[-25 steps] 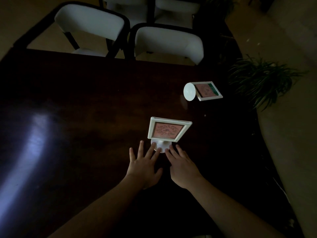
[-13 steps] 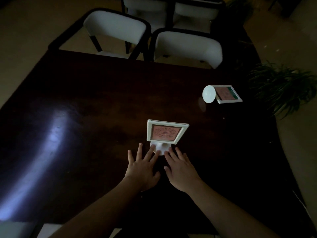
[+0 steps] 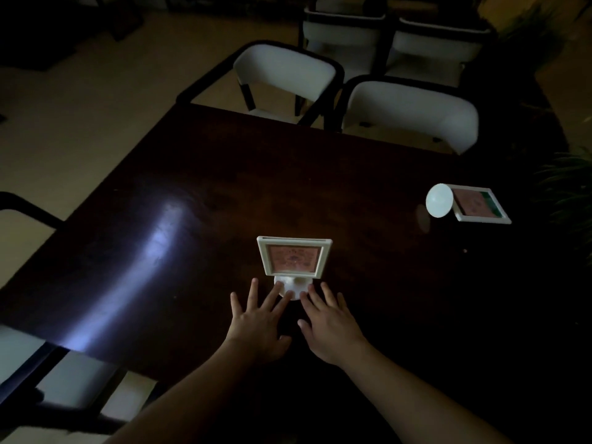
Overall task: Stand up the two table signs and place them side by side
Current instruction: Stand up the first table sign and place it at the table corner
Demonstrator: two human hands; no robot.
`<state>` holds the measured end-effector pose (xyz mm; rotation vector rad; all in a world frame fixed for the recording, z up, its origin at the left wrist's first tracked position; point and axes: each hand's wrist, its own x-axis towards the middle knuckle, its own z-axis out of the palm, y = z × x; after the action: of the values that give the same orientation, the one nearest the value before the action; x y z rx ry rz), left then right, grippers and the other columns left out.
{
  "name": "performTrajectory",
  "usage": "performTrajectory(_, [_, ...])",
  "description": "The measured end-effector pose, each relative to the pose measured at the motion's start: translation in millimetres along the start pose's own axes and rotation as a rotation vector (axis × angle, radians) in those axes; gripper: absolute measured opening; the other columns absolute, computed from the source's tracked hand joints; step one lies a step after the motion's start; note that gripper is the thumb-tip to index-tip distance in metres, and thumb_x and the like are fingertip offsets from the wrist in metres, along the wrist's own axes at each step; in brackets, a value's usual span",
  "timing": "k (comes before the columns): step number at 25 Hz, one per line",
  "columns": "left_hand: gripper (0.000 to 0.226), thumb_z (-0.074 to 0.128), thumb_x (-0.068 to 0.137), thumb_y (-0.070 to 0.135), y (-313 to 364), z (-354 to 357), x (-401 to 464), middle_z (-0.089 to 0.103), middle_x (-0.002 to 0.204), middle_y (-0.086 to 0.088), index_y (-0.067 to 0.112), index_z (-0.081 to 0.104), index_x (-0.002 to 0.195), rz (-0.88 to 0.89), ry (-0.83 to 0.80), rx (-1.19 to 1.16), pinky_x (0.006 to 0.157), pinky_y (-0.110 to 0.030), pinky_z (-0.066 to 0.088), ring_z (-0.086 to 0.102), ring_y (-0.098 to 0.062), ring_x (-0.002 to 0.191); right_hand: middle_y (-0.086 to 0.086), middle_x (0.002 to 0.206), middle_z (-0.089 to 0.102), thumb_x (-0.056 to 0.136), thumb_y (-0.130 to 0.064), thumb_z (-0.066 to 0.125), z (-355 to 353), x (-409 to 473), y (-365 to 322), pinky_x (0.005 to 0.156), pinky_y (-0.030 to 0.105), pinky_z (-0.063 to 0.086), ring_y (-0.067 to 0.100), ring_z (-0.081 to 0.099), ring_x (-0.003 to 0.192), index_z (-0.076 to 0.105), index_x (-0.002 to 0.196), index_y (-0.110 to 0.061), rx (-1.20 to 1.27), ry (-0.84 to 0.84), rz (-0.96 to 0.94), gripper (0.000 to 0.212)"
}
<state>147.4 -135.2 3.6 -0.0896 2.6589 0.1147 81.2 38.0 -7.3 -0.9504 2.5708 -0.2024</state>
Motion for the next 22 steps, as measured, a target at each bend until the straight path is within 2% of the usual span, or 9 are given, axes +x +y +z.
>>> performTrajectory(9, [0.094,0.039,0.080,0.066,-74,-6,7,-0.023,0.163,0.008,0.039,-0.014,0.153,-0.005,0.012,-0.030,0.108,-0.076,-0.005,-0.031,-0.040,0.142,0.003,0.168,0.007,0.102,-0.047,0.033,-3,53,-54,0.120,0.052,0.002,0.027,-0.007,0.152,0.012,0.158,-0.020,-0.026,-0.003,-0.010,0.065])
performTrajectory(22, [0.096,0.037,0.078,0.068,-241,-31,34,-0.021,0.164,0.009,0.039,-0.013,0.154,-0.021,0.056,-0.039,0.107,-0.076,-0.004,-0.030,-0.041,0.143,0.003,0.168,0.009,0.102,-0.047,0.033,-23,179,-172,0.121,0.053,0.005,0.028,-0.005,0.152,0.013,0.158,-0.019,-0.063,-0.035,-0.009,0.065])
